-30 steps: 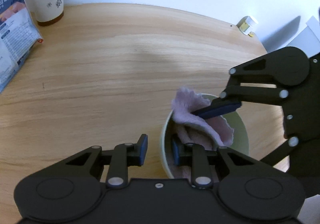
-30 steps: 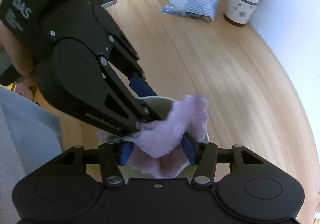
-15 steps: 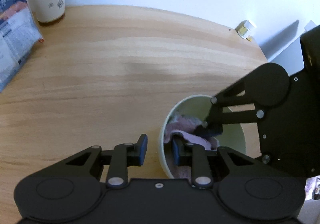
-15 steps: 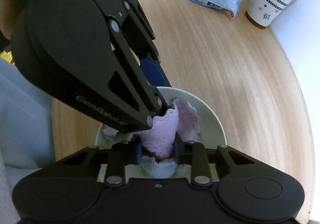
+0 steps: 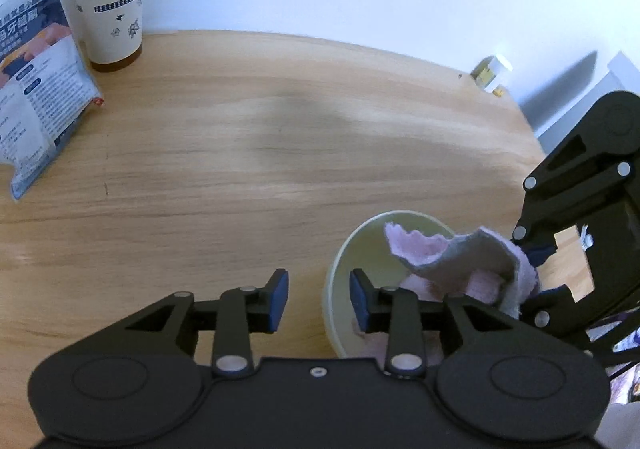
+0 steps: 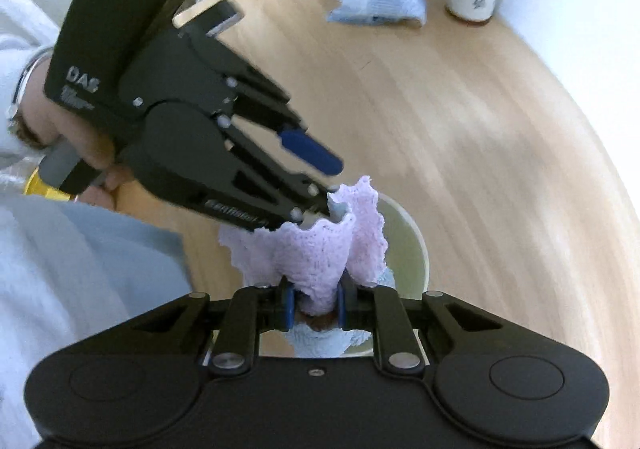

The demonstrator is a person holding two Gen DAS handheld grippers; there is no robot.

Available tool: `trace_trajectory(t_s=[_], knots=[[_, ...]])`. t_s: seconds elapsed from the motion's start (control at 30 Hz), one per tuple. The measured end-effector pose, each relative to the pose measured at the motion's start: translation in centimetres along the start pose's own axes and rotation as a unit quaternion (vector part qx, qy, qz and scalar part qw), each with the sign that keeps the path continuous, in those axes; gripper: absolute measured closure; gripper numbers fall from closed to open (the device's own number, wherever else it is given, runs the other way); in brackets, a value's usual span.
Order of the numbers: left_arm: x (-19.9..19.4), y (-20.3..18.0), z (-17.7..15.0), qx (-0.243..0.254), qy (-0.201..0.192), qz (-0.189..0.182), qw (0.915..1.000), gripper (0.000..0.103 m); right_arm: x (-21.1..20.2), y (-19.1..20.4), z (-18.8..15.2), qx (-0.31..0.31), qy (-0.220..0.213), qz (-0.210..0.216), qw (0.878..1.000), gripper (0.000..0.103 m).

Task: Clean bowl
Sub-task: 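Keep rubbing the cloth around the bowl's inner wall with the right tool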

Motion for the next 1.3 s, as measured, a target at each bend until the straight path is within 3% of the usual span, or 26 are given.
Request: trace_trajectory(t_s=[0.33,0.6,0.73,0.87,1.2,1.3], knots=[[1.1,-1.3,-0.6,0.056,0.007,0.006,0.9984,0.089,5.0,-0.1,-0.4,0.002,0.071,0.038,0.997,0.082],[1.3,-1.0,-0.9,0.024,0.013,-0.010,0.9996,0.094,7.3,-0.3,-1.0,-0.004,0.083,0.020,0.996,0.082],[1.3,-0.8,-1.0,0.023,0.014,-0.018,0.9995,0.097,7.6,-0.6,-1.1,0.030,0.069,0.032,0.997,0.083],[1.7,-0.6,-0.8,0.037,0.016,-0.022,0.9990,0.097,7.7,0.0,-0.8,0.007,0.056,-0.003,0.998,0.083],[2.1,-0.4,-0.7,0.053,0.019,-0.018,0.9983,0.097,2.6,2.0,0.4,-0.068,0.089,-0.037,0.993,0.082],[2.3,-0.7,-0.7,0.065,0.020,-0.023,0.9974,0.097,4.3,1.6,1.4,-0.080,0.115,-0.035,0.989,0.082]])
Point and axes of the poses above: each gripper's, at about its wrist camera, not at the fingertips, and x roughly the way its jaws point, y to its left, z to its top, the point moved 5 cm from there along x, roughly the way its jaws point, and after that the axes turned 14 degrees about -y, right-handed, at the moved point
